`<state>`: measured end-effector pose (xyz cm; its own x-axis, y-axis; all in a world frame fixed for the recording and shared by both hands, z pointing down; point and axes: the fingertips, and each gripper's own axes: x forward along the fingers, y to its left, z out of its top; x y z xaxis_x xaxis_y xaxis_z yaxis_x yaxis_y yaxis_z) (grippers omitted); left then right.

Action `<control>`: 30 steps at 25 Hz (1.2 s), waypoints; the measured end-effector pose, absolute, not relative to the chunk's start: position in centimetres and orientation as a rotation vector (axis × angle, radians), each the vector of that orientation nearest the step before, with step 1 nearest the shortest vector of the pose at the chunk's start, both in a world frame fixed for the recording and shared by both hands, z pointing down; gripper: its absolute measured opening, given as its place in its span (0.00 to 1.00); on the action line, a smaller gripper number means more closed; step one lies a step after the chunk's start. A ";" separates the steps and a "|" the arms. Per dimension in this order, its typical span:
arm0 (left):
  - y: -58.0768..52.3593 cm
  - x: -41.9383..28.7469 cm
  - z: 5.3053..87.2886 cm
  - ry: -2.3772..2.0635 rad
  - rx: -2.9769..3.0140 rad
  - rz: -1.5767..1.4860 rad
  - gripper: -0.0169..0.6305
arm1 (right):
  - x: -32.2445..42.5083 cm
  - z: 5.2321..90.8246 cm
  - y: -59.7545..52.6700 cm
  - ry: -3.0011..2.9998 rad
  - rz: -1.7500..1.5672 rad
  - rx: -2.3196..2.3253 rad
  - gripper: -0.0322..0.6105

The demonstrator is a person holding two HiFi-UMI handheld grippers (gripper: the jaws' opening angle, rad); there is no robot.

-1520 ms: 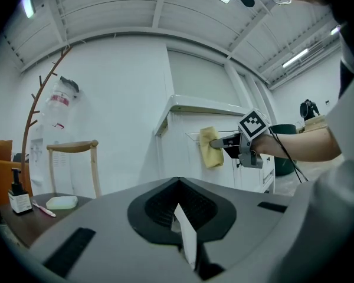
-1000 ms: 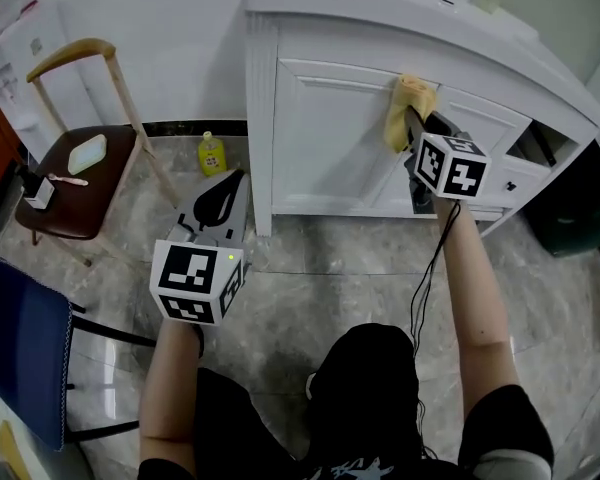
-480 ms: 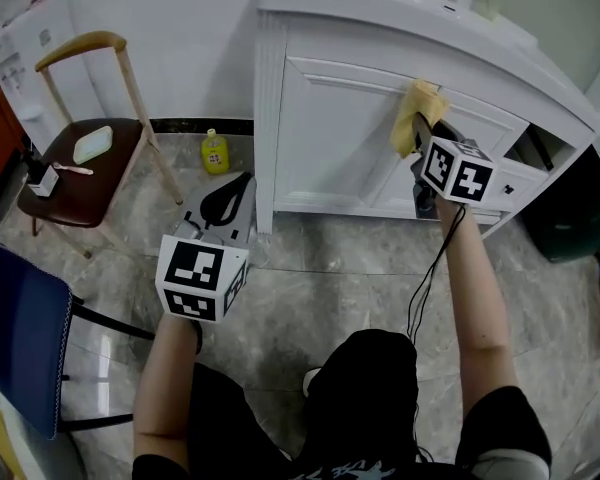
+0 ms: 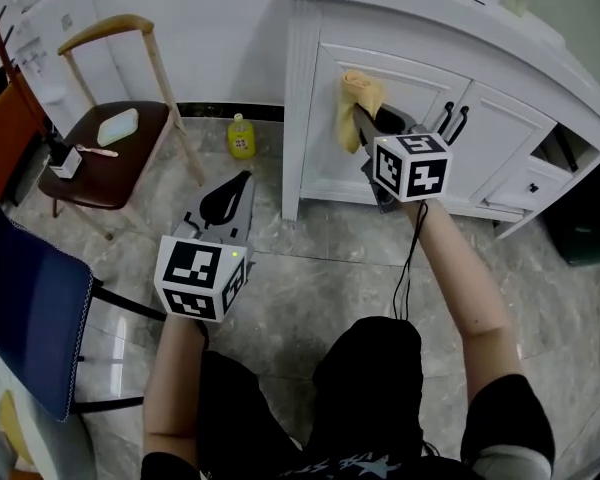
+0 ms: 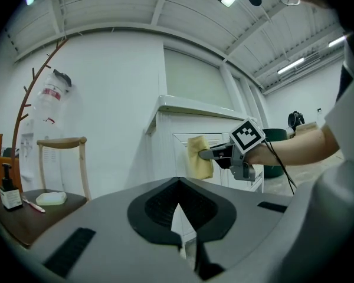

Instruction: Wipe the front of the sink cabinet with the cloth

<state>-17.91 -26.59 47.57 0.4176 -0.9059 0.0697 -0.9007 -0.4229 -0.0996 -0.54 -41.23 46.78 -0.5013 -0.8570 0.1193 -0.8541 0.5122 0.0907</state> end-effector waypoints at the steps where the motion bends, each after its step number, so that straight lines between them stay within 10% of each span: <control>1: -26.5 -18.2 47.4 1.666 -2.597 -0.180 0.05 | -1.9 46.9 -41.5 -2.615 -0.042 1.451 0.15; 11: -26.4 -19.8 46.4 1.690 -2.564 -0.185 0.05 | -6.0 47.7 -44.2 -2.613 -0.019 1.432 0.15; 30: -26.8 -14.3 47.9 1.617 -2.631 -0.183 0.05 | 10.5 50.8 -44.6 -2.387 0.057 1.768 0.15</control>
<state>-14.26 -26.84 47.90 0.4467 -0.8915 0.0754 -0.8858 -0.4526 -0.1028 10.51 -44.61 50.81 -0.2825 -0.9460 0.1590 -0.9525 0.2963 0.0701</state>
